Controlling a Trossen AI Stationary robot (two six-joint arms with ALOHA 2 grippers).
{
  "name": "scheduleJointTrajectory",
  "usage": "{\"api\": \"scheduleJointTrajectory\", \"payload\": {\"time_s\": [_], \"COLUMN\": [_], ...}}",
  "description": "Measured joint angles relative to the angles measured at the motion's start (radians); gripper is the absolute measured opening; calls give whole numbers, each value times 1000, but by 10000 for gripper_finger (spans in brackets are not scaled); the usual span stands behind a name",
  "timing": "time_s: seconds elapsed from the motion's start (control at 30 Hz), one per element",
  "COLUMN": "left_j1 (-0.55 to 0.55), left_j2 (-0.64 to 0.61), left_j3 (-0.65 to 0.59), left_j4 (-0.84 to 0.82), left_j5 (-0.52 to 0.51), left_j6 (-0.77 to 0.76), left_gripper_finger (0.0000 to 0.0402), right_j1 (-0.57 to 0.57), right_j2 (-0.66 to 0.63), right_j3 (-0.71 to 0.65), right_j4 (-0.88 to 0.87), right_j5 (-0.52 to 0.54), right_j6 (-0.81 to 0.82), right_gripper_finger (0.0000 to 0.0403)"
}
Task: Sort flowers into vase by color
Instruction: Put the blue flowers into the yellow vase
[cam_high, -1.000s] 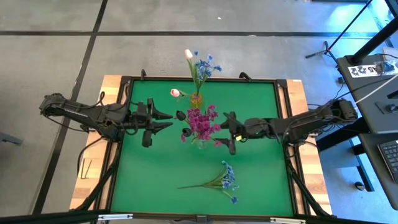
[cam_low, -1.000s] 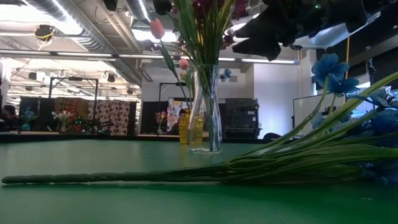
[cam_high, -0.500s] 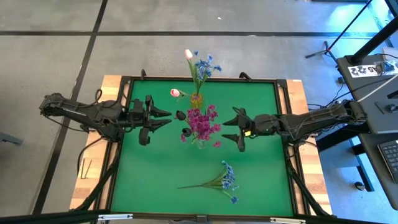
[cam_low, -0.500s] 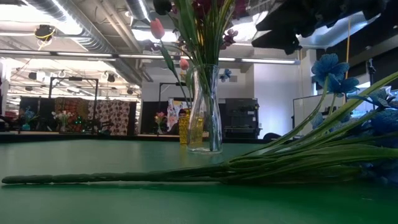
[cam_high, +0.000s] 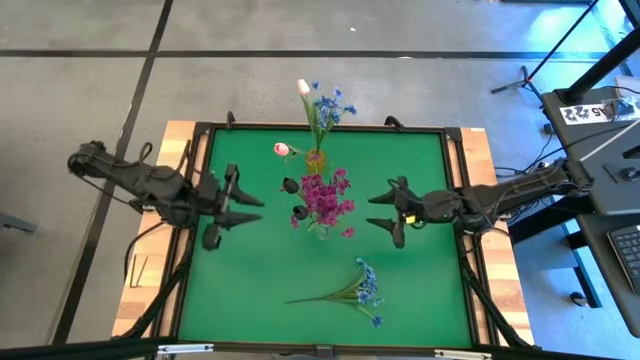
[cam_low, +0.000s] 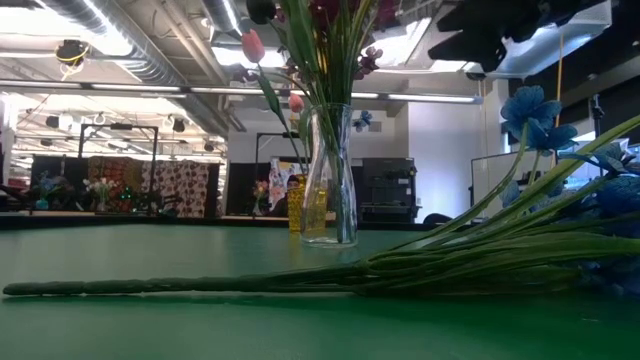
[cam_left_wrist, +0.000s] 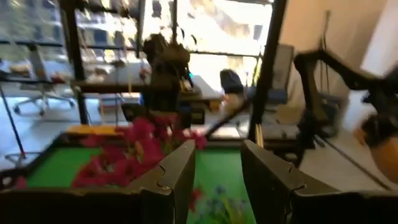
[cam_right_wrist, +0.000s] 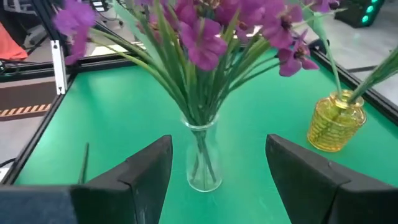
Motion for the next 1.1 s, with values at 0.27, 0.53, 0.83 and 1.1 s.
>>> {"api": "scheduleJointTrajectory", "payload": {"time_s": [0.27, 0.53, 0.83, 1.1], "left_j1": [-96, -155, -192, -208], "left_j2": [80, 349, 677, 874], "left_j3": [6, 5, 4, 4], "left_j4": [-109, -102, 91, 284], "left_j5": [-1, -1, -1, -1], "left_j6": [-104, -199, -295, -307], "left_gripper_finger": [126, 126, 126, 126], "right_j1": [36, 36, 36, 35], "right_j2": [-18, -18, -18, -17], "right_j3": [0, 0, 0, 0], "right_j4": [-11, -15, -16, -18], "right_j5": [64, 80, 78, 78], "right_j6": [-6, -18, -20, -25], "right_gripper_finger": [257, 257, 257, 257]}}
